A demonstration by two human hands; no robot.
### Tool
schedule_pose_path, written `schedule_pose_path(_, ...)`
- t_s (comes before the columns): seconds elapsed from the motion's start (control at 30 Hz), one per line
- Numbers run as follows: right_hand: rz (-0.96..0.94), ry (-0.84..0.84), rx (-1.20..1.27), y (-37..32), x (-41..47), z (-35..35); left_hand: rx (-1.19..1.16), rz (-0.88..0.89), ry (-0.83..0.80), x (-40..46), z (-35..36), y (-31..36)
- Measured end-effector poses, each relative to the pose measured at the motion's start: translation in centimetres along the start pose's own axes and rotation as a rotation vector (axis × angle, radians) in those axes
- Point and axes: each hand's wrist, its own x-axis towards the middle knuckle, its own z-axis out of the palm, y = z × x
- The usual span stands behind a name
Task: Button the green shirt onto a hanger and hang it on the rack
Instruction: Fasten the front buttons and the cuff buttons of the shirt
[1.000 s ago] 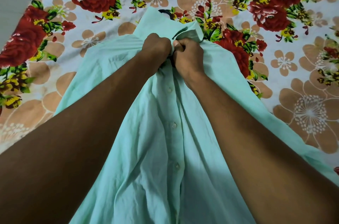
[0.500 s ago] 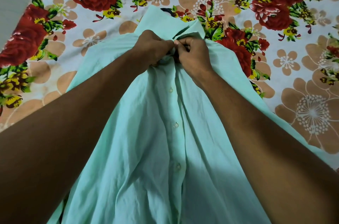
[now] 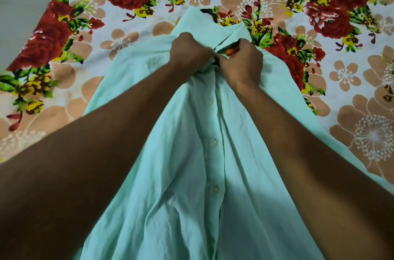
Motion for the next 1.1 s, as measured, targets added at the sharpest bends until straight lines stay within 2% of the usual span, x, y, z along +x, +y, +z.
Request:
schedule_pose_path(0.07,-0.047,0.051,0.000,-0.1,-0.1,-1.0,-0.009,0.139,0.112,-1.0,0.1,0.2)
schedule_pose_path(0.17,-0.224,0.158,0.063,-0.9,-1.7,-2.7,0.050,0.359,0.209,-4.1,-1.5,0.1)
schedule_pose_path(0.2,-0.287,0.141,0.100,-1.6,-2.9,-2.7,0.083,0.404,0.222,-5.4,-2.5,-0.8)
schedule_pose_path(0.33,-0.490,-0.098,0.157,-3.9,-11.2,0.5,0.237,0.452,0.284,-11.8,-7.9,-8.8)
schedule_pose_path(0.47,-0.597,-0.212,0.168,-5.6,-17.5,2.2,0.319,0.462,0.387,-17.5,-12.2,-13.4)
schedule_pose_path(0.7,-0.767,-0.313,0.176,-8.2,-28.7,1.5,0.371,0.393,0.504,-29.1,-16.8,-18.4)
schedule_pose_path(0.9,-0.929,-0.501,0.193,-7.7,-42.0,-0.5,0.341,0.198,0.546,-42.6,-18.8,-24.9)
schedule_pose_path(1.0,-0.982,-0.567,0.170,-6.1,-46.3,-1.9,0.294,0.147,0.516,-47.0,-18.3,-27.4)
schedule_pose_path(1.1,-0.979,-0.667,0.098,-3.9,-50.0,-2.9,0.283,0.069,0.406,-50.6,-16.7,-29.9)
